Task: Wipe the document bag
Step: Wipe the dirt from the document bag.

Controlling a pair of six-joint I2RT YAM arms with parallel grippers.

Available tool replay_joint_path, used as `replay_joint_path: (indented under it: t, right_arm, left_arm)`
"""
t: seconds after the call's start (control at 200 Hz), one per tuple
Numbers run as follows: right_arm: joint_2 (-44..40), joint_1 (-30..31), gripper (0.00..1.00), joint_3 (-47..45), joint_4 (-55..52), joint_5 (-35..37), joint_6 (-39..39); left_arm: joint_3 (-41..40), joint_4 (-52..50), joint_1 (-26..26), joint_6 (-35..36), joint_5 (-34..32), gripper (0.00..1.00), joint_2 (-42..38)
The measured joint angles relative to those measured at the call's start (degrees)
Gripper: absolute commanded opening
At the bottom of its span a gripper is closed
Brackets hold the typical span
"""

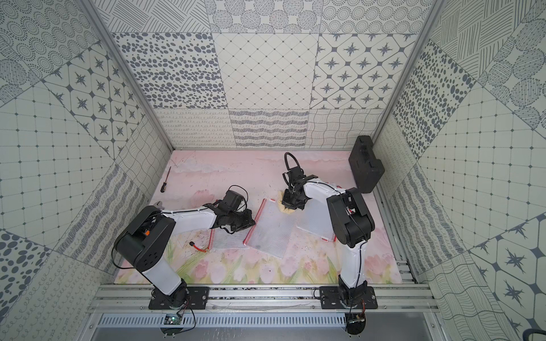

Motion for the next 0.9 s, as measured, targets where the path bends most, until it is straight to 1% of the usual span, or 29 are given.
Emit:
replay_joint_path:
  t: [0.06,0.115,0.19,0.315,0.4,0.465,0.535,0.66,0.75,0.826,0.901]
  right_arm:
    - [0.3,-0.2,0.00,1.2,-1.3,1.8,-0.2]
    - [1.3,1.8,0.00,3.1,-2.6,3.2,-0.2]
    - [3.6,6.8,0.00,6.4,-3.4,3.9,0.0]
    - [6.9,15.7,0.00,10.2,-2.7,2.9,1.0]
    - [7.0,18.5,0.00,9.5,-1.7,1.6,1.5]
    - [5.8,17.6,0.00,7.0,0.2,0.0,2.1]
    - [3.2,14.3,0.00,2.4,2.8,-1.4,2.3]
    - [-2.3,4.3,0.00,-5.1,4.0,-1.7,2.1]
    - [-3.9,-1.2,0.00,-6.9,3.1,-0.7,1.6]
    - [-4.1,-1.4,0.00,-6.8,2.9,0.5,1.5]
    - [-3.8,1.6,0.00,-5.7,2.0,2.9,1.7]
  left_arm:
    - [0.0,-0.1,0.1,0.0,0.0,0.00,0.0]
    - [0.0,-0.2,0.2,0.0,0.0,0.00,0.0]
    - [0.0,-0.2,0.3,-0.1,0.1,0.00,0.0]
    - [0.3,-0.4,0.4,-0.1,0.4,0.00,0.3]
    - [0.4,-0.6,0.4,-0.1,0.5,0.00,0.5]
    - [0.5,-0.7,0.5,-0.1,0.6,0.00,0.5]
    - [0.6,-0.7,0.5,-0.1,0.5,0.00,0.5]
    - [0.6,-0.7,0.5,0.0,0.5,0.00,0.5]
    - [0.6,-0.7,0.5,0.0,0.5,0.00,0.5]
    - [0.6,-0.7,0.5,-0.1,0.5,0.00,0.5]
    - [0.6,-0.7,0.5,-0.1,0.5,0.00,0.5]
